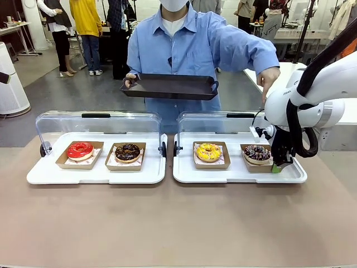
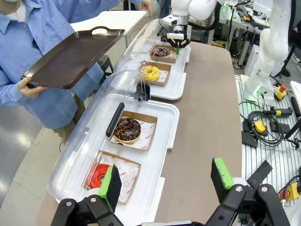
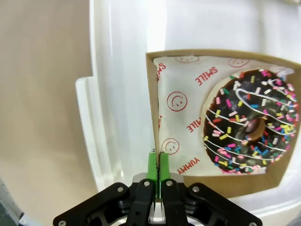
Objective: Provide the desired donut to the person.
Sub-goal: Pick up and lift the Paper togo box containing the Donut pointed at by the person.
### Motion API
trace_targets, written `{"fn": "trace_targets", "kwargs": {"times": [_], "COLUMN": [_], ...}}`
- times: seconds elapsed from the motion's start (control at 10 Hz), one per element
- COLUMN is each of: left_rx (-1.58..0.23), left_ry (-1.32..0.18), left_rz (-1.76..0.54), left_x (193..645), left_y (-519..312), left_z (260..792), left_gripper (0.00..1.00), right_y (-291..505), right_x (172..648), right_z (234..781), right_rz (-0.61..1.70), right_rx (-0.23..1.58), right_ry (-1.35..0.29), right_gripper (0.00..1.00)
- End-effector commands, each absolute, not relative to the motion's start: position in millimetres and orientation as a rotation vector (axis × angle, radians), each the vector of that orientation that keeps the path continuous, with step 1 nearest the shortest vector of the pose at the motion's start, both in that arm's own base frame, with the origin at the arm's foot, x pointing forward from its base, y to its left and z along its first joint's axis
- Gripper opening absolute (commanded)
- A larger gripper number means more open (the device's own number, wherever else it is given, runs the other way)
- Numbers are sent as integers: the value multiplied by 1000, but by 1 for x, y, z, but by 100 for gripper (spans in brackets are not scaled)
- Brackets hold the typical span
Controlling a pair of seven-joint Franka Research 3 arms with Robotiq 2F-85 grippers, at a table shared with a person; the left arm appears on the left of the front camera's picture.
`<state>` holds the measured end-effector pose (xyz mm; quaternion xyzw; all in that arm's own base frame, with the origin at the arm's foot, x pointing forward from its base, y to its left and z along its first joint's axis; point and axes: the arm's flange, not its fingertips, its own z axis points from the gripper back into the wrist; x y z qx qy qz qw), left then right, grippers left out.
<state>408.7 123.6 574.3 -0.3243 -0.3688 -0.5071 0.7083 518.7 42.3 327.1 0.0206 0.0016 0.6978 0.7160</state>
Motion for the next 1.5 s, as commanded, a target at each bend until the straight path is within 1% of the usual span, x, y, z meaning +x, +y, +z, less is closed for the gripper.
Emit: {"fn": "trace_targets", "kwargs": {"times": [0.0,0.2,0.5,0.7,0.9,1.1,1.2,1.4], "left_rx": [-722,-722,-722,-722,-722,-722,-722,-722], "left_ry": [-824,-824,-824,-824,-824,-824,-824,-824], "left_rz": [-1127,-1127,-1127,-1127,-1127,-1127,-1127,-1127], "left_x": [408,408,408,408,408,408,408,408], "left_y": [124,124,124,124,124,124,124,124], "left_z": [576,576,576,576,576,576,576,576], "left_gripper": [100,100,100,100,100,100,100,100], "right_y": [58,72,92,103,107,111,111,103], "right_x": [499,471,418,385,358,343,345,369], "right_z": [350,384,450,505,564,605,619,623], "right_rz": [1525,1550,1526,1510,1437,1400,1398,1404], "right_rx": [41,-7,-52,-106,-129,-165,-171,-142], "right_ry": [81,80,59,72,61,24,8,8], "right_gripper": [0,0,0,0,0,0,0,0]}}
